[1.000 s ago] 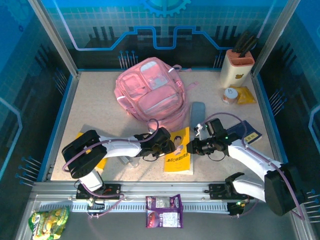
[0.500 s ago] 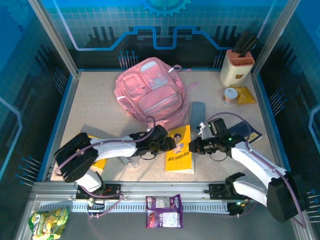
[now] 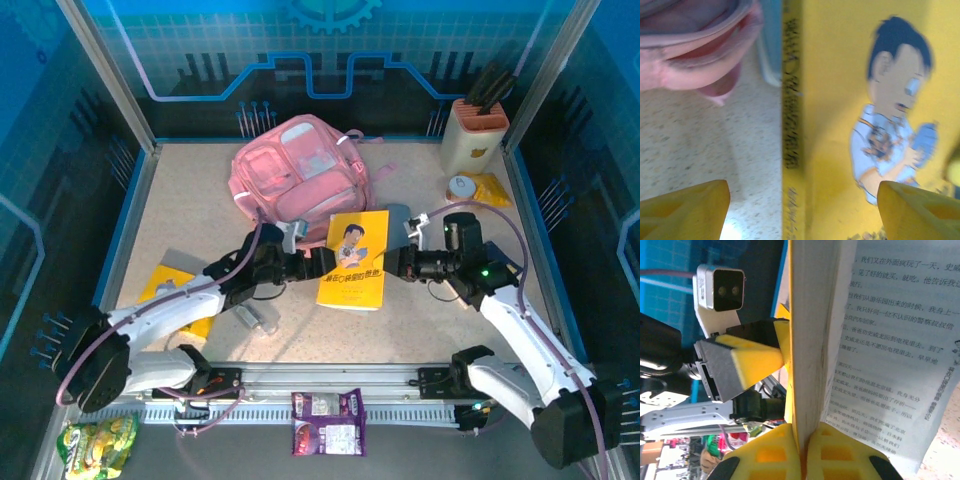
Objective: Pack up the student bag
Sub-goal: Pass the book.
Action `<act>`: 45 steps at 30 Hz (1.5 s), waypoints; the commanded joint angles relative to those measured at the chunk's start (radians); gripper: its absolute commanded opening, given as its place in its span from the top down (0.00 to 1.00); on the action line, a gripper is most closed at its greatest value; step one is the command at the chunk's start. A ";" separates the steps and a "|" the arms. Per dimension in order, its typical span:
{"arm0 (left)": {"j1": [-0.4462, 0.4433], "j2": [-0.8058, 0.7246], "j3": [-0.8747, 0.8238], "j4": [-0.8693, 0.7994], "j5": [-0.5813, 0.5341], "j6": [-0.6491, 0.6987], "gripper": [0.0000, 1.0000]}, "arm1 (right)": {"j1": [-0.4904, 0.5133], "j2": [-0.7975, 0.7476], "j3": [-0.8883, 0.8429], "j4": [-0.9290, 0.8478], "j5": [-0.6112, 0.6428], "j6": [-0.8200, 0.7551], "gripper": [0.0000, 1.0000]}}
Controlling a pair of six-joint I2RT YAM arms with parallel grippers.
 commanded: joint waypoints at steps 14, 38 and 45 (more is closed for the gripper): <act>0.032 0.038 -0.011 0.370 0.260 -0.090 0.57 | -0.088 0.111 0.057 0.234 -0.165 0.010 1.00; 0.035 0.117 0.102 0.524 0.187 -0.200 1.00 | -0.026 0.109 -0.053 0.504 -0.189 0.206 0.01; 0.037 0.081 0.103 0.404 0.111 -0.135 1.00 | -0.017 0.103 -0.078 0.692 -0.205 0.353 0.19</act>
